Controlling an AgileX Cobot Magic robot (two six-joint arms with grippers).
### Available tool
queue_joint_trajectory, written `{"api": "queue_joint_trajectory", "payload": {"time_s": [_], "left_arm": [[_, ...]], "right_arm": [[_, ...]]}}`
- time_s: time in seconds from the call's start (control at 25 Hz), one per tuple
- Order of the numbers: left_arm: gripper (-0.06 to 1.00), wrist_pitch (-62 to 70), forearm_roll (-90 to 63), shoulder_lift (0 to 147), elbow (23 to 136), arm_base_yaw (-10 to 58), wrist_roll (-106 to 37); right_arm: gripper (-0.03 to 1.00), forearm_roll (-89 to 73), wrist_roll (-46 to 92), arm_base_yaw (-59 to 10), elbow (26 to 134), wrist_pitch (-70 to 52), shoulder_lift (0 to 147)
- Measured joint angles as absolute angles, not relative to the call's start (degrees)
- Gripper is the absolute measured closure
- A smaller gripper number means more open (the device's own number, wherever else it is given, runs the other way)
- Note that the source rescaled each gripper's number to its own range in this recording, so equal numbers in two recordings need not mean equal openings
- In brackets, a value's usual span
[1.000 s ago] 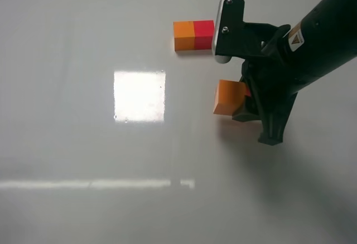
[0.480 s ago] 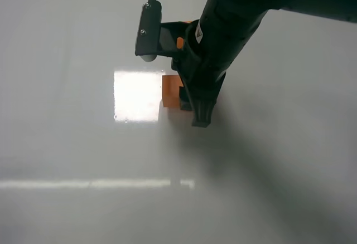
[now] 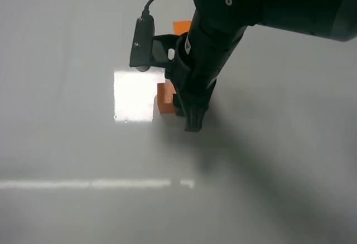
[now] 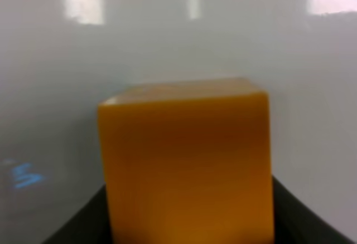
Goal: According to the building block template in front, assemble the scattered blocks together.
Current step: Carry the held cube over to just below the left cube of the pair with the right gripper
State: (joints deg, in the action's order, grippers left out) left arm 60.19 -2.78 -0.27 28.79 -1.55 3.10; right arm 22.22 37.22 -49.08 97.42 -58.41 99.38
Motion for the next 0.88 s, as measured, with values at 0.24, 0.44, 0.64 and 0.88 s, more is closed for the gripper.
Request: {"api": "queue_joint_trajectory", "payload": {"time_s": [0.24,0.44,0.64,0.88], "left_arm": [[0.94,60.19,-2.78,-0.27,28.79,-1.55,3.10],[0.94,60.19,-2.78,-0.27,28.79,-1.55,3.10],[0.94,60.19,-2.78,-0.27,28.79,-1.55,3.10],[0.94,60.19,-2.73,-0.27,28.79,-1.55,3.10]], "right_arm": [[0.94,21.40,36.77,-48.08,97.88,-58.19,99.38],[0.94,20.94,36.72,-48.08,97.88,-58.03,99.38],[0.94,20.88,36.77,-48.08,97.88,-57.99,99.38],[0.70,20.81,37.10,-48.08,97.88,-57.97,99.32]]}}
